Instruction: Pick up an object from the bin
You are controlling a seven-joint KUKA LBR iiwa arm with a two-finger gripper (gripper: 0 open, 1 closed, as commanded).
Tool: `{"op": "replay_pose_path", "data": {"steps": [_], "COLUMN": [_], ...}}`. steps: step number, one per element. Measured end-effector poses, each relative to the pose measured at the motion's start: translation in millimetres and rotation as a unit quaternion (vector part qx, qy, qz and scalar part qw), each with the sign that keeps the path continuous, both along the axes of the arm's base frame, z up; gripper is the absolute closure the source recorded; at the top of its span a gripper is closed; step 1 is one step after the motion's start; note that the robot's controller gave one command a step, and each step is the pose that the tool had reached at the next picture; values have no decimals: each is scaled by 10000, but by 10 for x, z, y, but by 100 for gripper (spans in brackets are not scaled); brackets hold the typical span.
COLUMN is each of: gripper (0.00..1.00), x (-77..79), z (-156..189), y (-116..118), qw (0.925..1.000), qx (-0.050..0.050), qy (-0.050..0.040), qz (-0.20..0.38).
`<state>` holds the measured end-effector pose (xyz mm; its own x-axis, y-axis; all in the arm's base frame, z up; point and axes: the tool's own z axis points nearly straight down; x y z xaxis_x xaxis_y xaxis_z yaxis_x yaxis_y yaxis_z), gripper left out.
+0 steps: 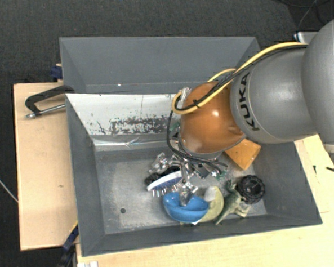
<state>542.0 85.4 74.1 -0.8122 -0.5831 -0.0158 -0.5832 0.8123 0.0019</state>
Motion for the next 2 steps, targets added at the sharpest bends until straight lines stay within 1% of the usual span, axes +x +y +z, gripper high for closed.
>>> {"op": "replay_pose_path", "data": {"steps": [1,2], "gripper": [0,100], "x": [27,37], "z": [29,47], "y": [32,34], "qw": [10000,10000], "qx": [-22,-17], "qy": [6,-4], "qz": [4,-8]}}
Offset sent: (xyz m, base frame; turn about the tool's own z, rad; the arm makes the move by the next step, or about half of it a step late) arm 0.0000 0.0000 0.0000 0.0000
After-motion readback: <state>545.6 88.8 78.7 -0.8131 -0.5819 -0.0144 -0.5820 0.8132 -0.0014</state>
